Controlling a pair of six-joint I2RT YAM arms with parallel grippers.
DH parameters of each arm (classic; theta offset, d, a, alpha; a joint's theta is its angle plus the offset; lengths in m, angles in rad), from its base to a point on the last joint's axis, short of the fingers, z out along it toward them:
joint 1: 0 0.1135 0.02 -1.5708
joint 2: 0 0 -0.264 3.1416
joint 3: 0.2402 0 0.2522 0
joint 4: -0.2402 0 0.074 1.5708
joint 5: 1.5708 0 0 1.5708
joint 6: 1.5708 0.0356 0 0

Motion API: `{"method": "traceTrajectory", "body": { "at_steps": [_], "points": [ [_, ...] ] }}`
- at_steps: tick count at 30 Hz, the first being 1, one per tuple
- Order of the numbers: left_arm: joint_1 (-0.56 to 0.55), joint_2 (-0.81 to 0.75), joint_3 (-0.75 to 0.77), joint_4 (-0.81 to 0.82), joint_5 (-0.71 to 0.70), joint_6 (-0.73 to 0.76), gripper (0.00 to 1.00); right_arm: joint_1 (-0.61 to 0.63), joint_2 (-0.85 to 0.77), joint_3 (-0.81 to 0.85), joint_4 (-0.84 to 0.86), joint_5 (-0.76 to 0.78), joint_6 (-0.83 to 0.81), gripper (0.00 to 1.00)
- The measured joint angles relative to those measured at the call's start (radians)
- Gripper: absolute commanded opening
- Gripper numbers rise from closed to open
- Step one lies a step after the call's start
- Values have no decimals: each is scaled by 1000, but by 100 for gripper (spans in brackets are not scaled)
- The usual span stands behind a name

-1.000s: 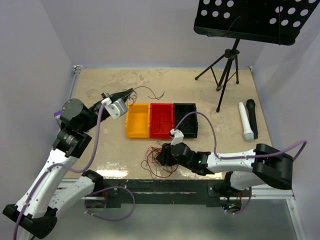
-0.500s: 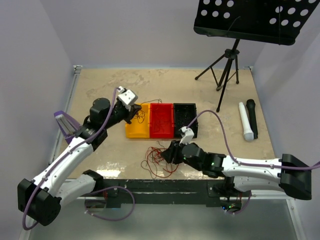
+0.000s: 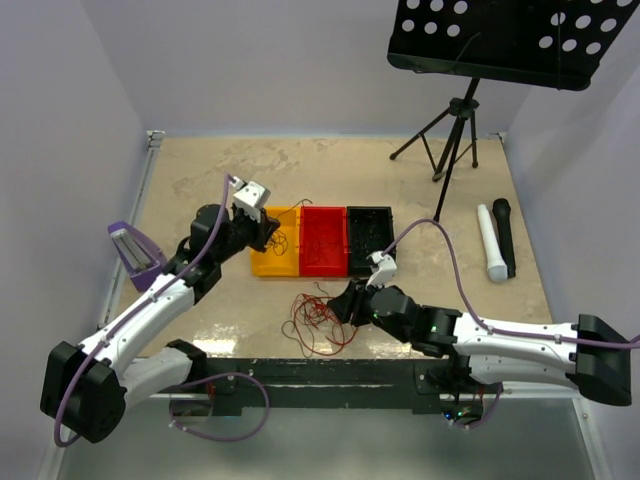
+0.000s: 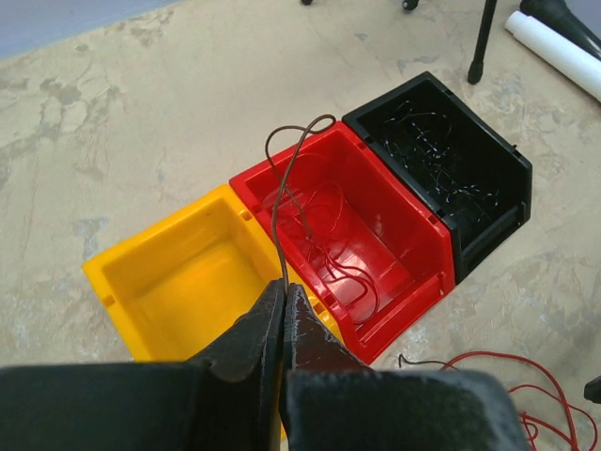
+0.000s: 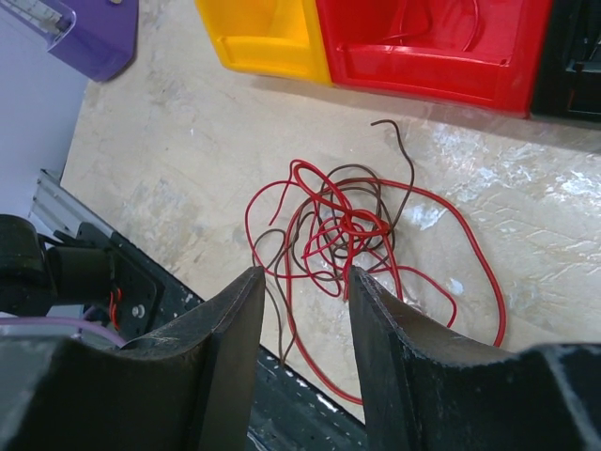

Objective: Untangle the cables
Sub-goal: Untie the cable, then place the cable in the bin.

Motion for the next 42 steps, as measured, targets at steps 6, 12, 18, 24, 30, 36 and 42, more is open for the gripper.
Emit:
{"method": "traceTrajectory", "body": {
  "at_steps": [6, 12, 18, 24, 30, 36, 42],
  "points": [
    [2, -23, -41, 14, -37, -19, 0, 0, -10, 0, -13, 8, 0, 45],
    [2, -20, -60, 57, -71, -44, 0, 0, -10, 0, -20, 10, 3, 45],
    [2, -19, -102, 88, -142, -59, 0, 0, -10, 0, -27, 11, 8, 45],
    [2, -21, -143, 85, -212, -61, 0, 0, -10, 0, -30, 14, 9, 45],
    [2, -23, -172, 87, -253, -61, 0, 0, -6, 0, -29, 14, 12, 45],
    [2, -21, -211, 139, -253, -40, 0, 0, 0, 0, -31, 14, 18, 45],
    [2, 20, -235, 182, -249, -4, 0, 0, 0, 0, -31, 14, 24, 45]
  ]
}}
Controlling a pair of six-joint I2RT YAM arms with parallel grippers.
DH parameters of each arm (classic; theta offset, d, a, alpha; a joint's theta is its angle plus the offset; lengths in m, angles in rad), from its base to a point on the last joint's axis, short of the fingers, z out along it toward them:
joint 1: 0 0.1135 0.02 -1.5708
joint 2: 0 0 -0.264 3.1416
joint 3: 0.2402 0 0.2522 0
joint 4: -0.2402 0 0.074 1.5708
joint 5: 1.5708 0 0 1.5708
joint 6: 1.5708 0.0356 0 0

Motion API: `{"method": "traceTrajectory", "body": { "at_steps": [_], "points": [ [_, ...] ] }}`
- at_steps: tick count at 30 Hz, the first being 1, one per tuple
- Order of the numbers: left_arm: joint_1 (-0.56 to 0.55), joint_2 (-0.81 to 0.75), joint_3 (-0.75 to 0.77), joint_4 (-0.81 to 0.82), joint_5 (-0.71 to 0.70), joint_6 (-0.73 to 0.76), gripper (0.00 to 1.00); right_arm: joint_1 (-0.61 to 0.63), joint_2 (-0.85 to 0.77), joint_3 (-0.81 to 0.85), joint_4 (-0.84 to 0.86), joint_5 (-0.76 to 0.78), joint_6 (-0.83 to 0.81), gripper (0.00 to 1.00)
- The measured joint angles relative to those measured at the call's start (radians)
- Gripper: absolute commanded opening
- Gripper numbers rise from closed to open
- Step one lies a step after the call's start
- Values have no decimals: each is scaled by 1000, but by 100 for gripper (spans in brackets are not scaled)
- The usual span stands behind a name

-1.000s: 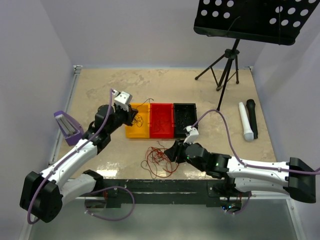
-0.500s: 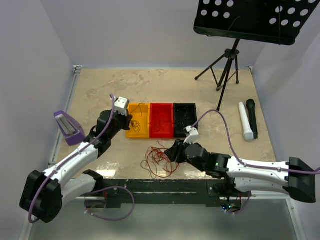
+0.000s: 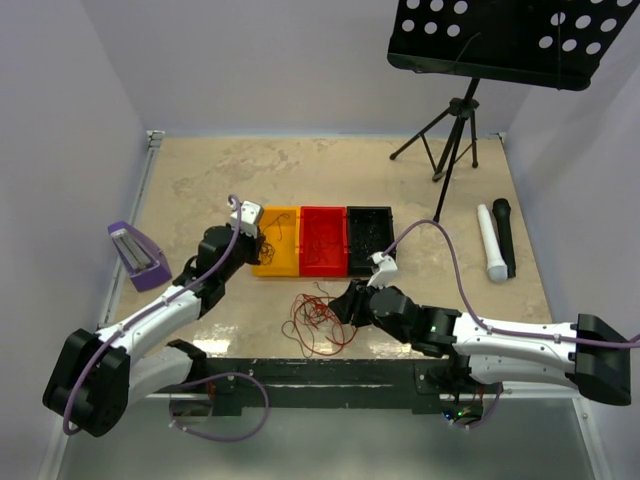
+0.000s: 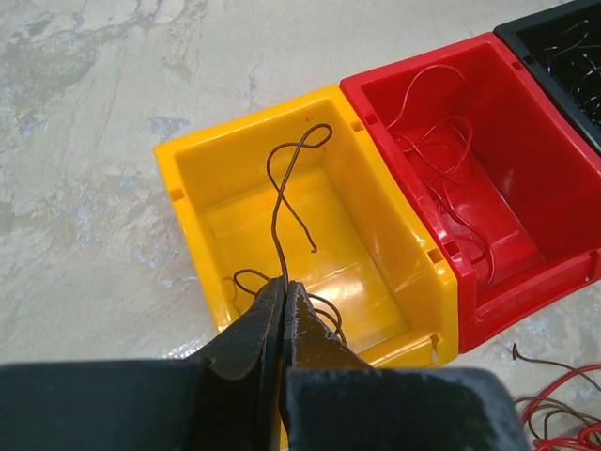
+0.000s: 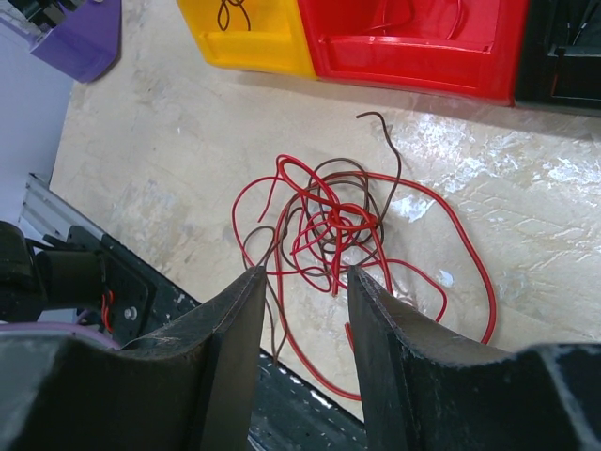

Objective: Untangle the cables
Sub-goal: Place the cable in the bin.

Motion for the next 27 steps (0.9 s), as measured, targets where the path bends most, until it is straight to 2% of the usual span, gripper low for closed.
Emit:
{"method": "traceTrajectory", "body": {
  "at_steps": [8, 15, 16, 23, 27],
  "points": [
    [0, 66, 0, 66, 32, 83, 1, 0, 6, 0, 1, 0, 3, 45],
    [0, 166, 26, 38, 28, 166, 0, 0, 6, 0, 2, 16, 2, 46],
    [0, 172, 27, 38, 21, 173, 2, 0, 6, 0, 2, 18, 2, 46],
    [0, 195, 41, 61, 43, 183, 63, 0, 30, 5, 6, 23, -2, 48],
    [0, 200, 76, 64, 80, 191, 71, 0, 48, 5, 6, 23, -2, 48]
  ]
}}
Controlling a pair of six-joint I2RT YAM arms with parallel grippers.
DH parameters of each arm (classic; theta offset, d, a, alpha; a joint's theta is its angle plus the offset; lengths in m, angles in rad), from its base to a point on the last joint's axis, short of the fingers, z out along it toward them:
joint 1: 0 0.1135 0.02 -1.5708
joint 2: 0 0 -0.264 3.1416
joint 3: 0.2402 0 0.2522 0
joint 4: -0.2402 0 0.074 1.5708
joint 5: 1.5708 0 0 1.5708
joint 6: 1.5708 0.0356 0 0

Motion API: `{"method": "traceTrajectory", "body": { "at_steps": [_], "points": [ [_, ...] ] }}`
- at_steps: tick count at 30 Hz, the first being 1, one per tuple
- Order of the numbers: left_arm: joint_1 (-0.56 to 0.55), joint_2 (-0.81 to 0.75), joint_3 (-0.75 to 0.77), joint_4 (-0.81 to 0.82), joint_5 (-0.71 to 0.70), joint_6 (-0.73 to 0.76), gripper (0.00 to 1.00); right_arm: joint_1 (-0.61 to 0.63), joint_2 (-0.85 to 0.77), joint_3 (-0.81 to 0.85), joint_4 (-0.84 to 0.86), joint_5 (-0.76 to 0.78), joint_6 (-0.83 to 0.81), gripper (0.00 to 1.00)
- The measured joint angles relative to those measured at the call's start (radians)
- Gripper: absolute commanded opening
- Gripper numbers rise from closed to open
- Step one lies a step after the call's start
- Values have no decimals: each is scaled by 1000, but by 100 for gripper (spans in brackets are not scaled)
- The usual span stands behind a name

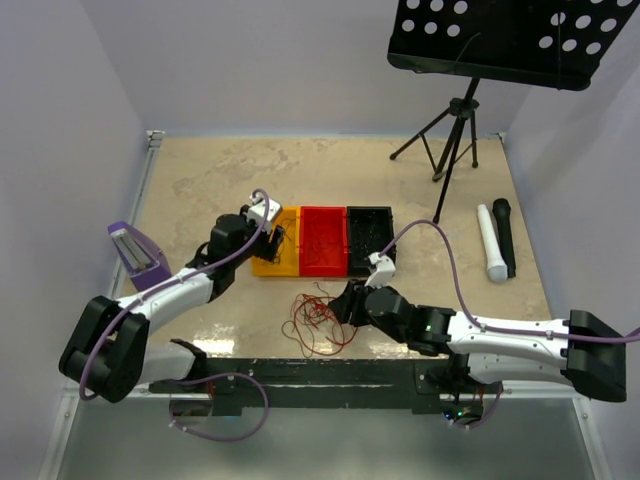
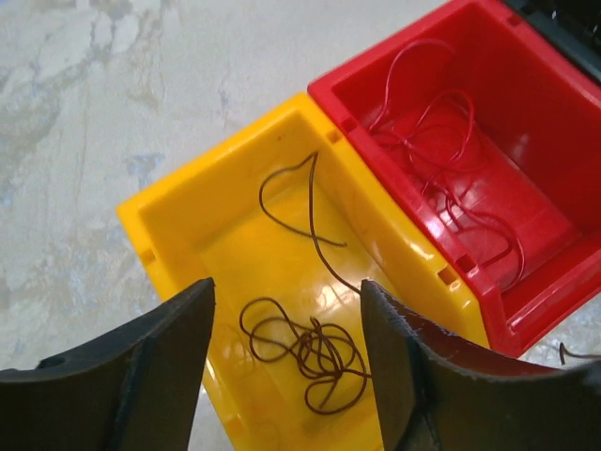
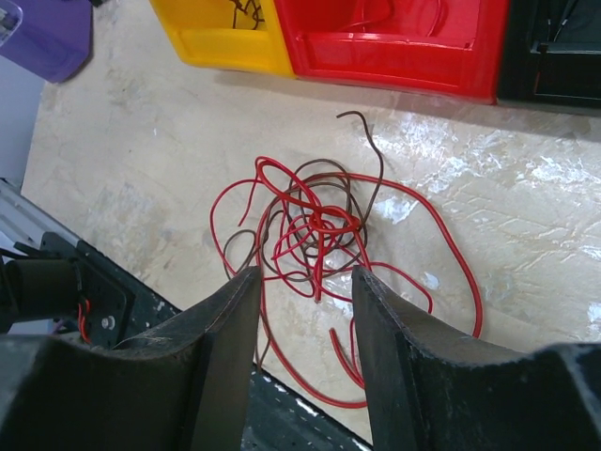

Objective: Untangle the cables
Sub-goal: Place the cable in the bin.

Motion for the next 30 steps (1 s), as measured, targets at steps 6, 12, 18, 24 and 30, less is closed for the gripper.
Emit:
{"method": "traceTrajectory", "body": {
  "at_steps": [6, 12, 18, 24, 30],
  "points": [
    [0, -42, 83, -75, 34, 33, 90, 0, -1, 13, 0, 0, -4, 49],
    [0, -216, 108, -222, 233, 140, 90, 0, -2, 19, -1, -2, -5, 49],
    [-44, -424, 9, -366, 578, 421, 81, 0, -2, 19, 4, -6, 2, 49],
    [-101, -314, -42, -543, 692, 711, 70, 0, 36, 19, 1, -10, 3, 49],
    [-154, -233, -54, -640, 717, 1061, 66, 0, 37, 19, -3, -10, 5, 49]
  ]
}}
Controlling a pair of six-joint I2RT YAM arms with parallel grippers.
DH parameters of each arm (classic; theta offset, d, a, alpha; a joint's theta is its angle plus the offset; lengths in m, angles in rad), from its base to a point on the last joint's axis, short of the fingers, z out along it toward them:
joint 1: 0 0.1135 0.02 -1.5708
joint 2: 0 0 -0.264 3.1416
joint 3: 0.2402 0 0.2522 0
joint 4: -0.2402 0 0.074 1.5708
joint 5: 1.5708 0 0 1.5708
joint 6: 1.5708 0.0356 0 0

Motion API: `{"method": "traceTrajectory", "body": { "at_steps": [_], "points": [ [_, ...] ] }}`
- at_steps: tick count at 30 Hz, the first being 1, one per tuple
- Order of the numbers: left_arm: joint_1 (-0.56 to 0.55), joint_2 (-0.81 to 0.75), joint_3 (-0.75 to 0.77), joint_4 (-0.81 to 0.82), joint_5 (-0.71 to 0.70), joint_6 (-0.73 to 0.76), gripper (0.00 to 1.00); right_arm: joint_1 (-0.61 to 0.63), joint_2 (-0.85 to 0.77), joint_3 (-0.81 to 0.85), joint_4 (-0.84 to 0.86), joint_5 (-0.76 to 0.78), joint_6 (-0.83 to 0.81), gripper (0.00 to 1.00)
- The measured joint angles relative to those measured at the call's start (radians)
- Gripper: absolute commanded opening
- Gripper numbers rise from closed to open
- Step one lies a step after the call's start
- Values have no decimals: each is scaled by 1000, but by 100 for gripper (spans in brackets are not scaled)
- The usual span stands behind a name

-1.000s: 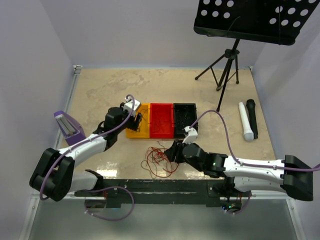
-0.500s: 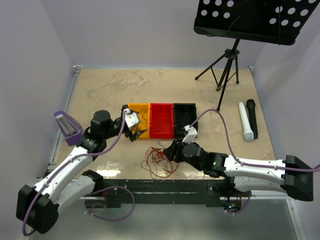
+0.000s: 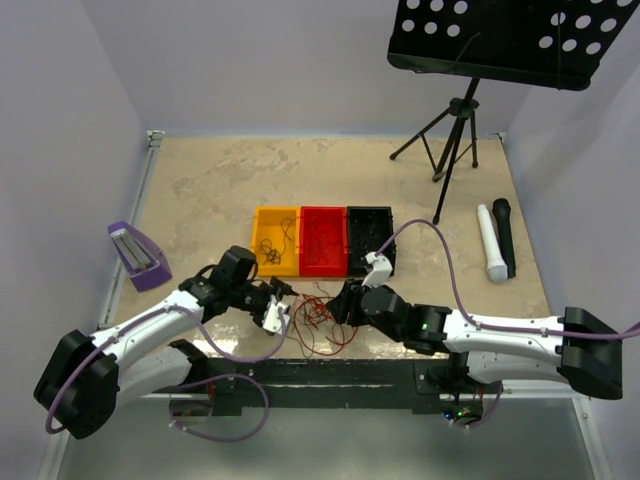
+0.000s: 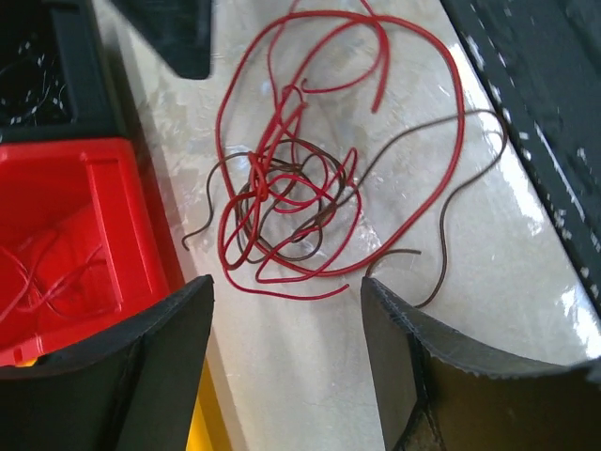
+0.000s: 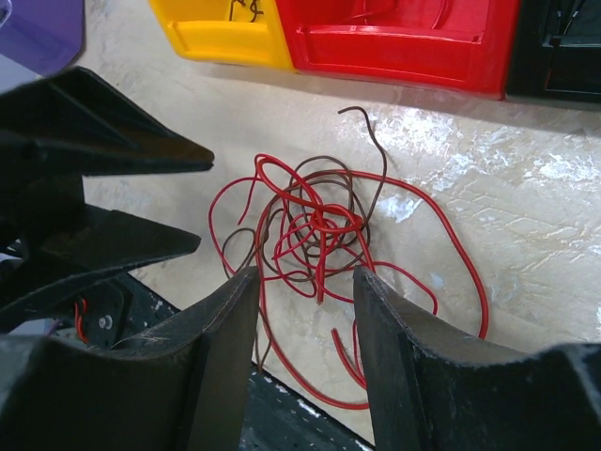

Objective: Untangle the cables
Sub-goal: Place the cable in the bin, then untie the cable.

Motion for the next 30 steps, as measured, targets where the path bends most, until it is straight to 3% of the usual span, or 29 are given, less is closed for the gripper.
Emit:
{"method": "traceTrajectory", "body": {
  "at_steps": [5, 10, 13, 18, 24, 30],
  "points": [
    [-23, 13, -31, -17, 6, 222, 50, 0, 0, 0, 0, 0, 4, 49],
    [-60, 14, -75, 13, 14, 344, 44, 0, 22, 2, 3, -5, 3, 49],
    [-88, 19, -109, 66, 18, 379, 31, 0, 49, 4, 11, -18, 3, 49],
    [-111, 29, -128, 146, 21, 406, 1, 0, 77, 4, 23, -34, 3, 49],
    [-115, 4, -128, 190, 20, 411, 0, 0, 149, 4, 79, -64, 2, 49],
    [-116, -116, -67, 72, 11, 399, 0, 0, 306, 4, 137, -98, 0, 48]
  ]
}}
